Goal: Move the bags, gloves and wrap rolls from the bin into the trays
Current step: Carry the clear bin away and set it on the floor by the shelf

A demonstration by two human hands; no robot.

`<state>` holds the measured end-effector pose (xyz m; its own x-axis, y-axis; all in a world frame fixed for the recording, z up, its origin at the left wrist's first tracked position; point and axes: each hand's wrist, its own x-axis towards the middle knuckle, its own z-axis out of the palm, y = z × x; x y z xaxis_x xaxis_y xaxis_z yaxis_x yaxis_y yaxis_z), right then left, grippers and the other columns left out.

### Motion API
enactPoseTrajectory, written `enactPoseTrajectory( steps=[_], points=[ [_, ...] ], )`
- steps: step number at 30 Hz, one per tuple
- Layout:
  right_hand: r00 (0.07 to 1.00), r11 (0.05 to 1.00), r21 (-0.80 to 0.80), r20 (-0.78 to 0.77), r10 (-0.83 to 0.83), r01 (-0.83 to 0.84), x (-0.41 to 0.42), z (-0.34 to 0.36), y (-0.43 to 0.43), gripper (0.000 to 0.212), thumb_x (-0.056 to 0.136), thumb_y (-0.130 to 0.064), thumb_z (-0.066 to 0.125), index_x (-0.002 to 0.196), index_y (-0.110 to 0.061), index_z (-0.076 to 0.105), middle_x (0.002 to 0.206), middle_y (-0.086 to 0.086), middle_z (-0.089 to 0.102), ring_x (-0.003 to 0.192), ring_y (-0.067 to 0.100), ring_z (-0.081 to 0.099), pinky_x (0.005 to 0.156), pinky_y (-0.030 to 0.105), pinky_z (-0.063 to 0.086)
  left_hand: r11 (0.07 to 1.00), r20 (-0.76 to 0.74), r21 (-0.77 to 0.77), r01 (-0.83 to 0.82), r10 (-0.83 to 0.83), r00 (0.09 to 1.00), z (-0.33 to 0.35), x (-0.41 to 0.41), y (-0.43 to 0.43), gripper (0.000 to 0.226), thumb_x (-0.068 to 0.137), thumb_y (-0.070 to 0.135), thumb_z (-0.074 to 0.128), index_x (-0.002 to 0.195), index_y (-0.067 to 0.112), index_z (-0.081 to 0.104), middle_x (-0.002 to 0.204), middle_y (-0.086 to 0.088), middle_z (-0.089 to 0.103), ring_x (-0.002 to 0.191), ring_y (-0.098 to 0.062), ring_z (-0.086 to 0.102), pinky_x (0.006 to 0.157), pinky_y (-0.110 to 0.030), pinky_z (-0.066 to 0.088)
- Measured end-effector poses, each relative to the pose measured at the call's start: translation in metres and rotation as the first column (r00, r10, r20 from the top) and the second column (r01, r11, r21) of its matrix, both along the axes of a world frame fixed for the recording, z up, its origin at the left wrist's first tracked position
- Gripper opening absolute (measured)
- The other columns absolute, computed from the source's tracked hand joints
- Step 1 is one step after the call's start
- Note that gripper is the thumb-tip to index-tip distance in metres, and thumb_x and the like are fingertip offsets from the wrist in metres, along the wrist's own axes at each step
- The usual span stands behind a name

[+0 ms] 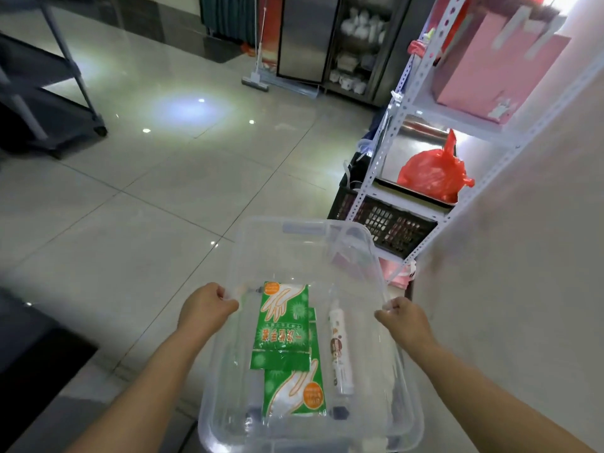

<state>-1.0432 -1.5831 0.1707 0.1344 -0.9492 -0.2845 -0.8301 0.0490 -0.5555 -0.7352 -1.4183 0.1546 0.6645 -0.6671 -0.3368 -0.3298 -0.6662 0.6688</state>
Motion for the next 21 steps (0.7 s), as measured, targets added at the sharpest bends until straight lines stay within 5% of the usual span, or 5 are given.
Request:
enactPoseTrajectory(
  steps=[5, 12, 21],
  points=[
    [1.0, 1.0, -0.003, -0.023, -0.006, 0.006, 0.044, 0.009, -0.085, 0.018, 0.075, -0.022, 0.067, 0.085, -0.008, 0.061, 0.076, 0.004, 0.058, 0.071, 0.023, 0.053, 0.06, 0.028, 0.034, 0.997, -0.046, -0.035, -0.072, 0.07, 0.996, 0.005, 0.039, -0.085, 0.017, 0.073, 0.017, 0.066, 0.087, 0.01, 0.06, 0.078, -0.009, 0.066, 0.074, -0.029, 0.064, 0.063, -0.031, 0.044],
    [0.997, 0.997, -0.033, 0.014, 0.074, -0.074, 0.113, 0.001, -0.215, 0.02, 0.073, -0.017, 0.067, 0.062, -0.019, 0.05, 0.06, -0.003, 0.054, 0.055, 0.008, 0.049, 0.046, 0.023, 0.032, 0.986, -0.048, -0.022, -0.166, 0.165, 0.985, -0.002, 0.091, -0.199, 0.014, 0.073, 0.016, 0.066, 0.085, 0.012, 0.059, 0.079, -0.012, 0.066, 0.075, -0.032, 0.063, 0.068, -0.034, 0.046],
    [0.965, 0.965, 0.05, 0.061, 0.255, -0.258, 0.225, -0.002, -0.392, 0.018, 0.079, -0.023, 0.066, 0.073, -0.019, 0.05, 0.066, -0.006, 0.05, 0.057, 0.01, 0.047, 0.044, 0.016, 0.033, 0.941, -0.007, 0.002, -0.339, 0.339, 0.941, 0.015, 0.171, -0.325, 0.015, 0.071, 0.014, 0.067, 0.084, 0.008, 0.061, 0.08, -0.015, 0.068, 0.074, -0.032, 0.064, 0.069, -0.036, 0.05]
  ],
)
